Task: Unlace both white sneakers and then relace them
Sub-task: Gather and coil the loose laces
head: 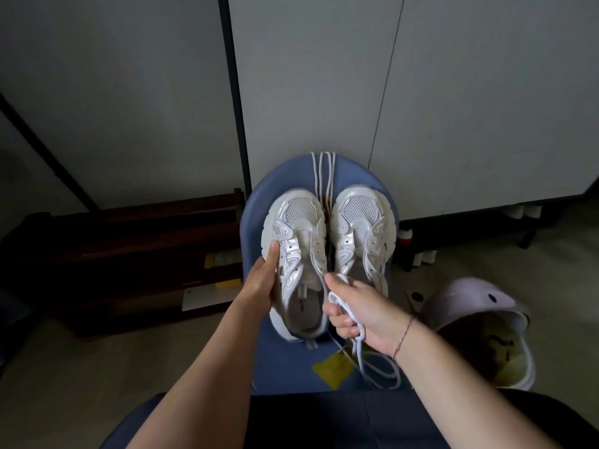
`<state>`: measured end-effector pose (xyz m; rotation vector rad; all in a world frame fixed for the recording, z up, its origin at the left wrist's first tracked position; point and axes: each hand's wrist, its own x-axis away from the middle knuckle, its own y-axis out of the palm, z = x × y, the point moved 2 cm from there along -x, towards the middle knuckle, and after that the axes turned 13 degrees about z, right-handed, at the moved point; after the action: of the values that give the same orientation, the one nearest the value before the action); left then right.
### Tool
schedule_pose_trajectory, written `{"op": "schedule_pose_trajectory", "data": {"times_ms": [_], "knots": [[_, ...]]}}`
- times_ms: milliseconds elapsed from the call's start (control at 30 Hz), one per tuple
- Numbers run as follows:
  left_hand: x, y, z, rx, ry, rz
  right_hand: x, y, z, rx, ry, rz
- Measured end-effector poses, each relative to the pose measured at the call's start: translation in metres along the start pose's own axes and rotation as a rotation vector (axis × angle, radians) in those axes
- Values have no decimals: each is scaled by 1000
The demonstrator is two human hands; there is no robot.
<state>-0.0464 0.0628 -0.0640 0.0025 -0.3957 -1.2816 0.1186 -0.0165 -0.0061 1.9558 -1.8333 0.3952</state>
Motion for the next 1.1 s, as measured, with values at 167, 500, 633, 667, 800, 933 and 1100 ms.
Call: {"op": "schedule_pose_trajectory", "data": {"times_ms": [167,500,633,667,800,933,1100], "knots": [[-5,-3,-3,-131,-23,94,-8,-5,-1,-50,23,-12],[26,4,41,-352,354,576,3,-27,-31,-490,-92,-76],[85,51,66,-220,570,153,12,-33,-44,-645,-190,-69],[96,64,58,-219,500,-20,14,-35,-49,-667,-220,-38],[117,87,14,-286,133,-487,21,-45,-65,-736,-276,-7],[125,89,12,-338,102,-630,24,-58,-69,-698,-284,-31],[117,83,26,-271,113,-496,28,-77,-59,-333,-270,23]]}}
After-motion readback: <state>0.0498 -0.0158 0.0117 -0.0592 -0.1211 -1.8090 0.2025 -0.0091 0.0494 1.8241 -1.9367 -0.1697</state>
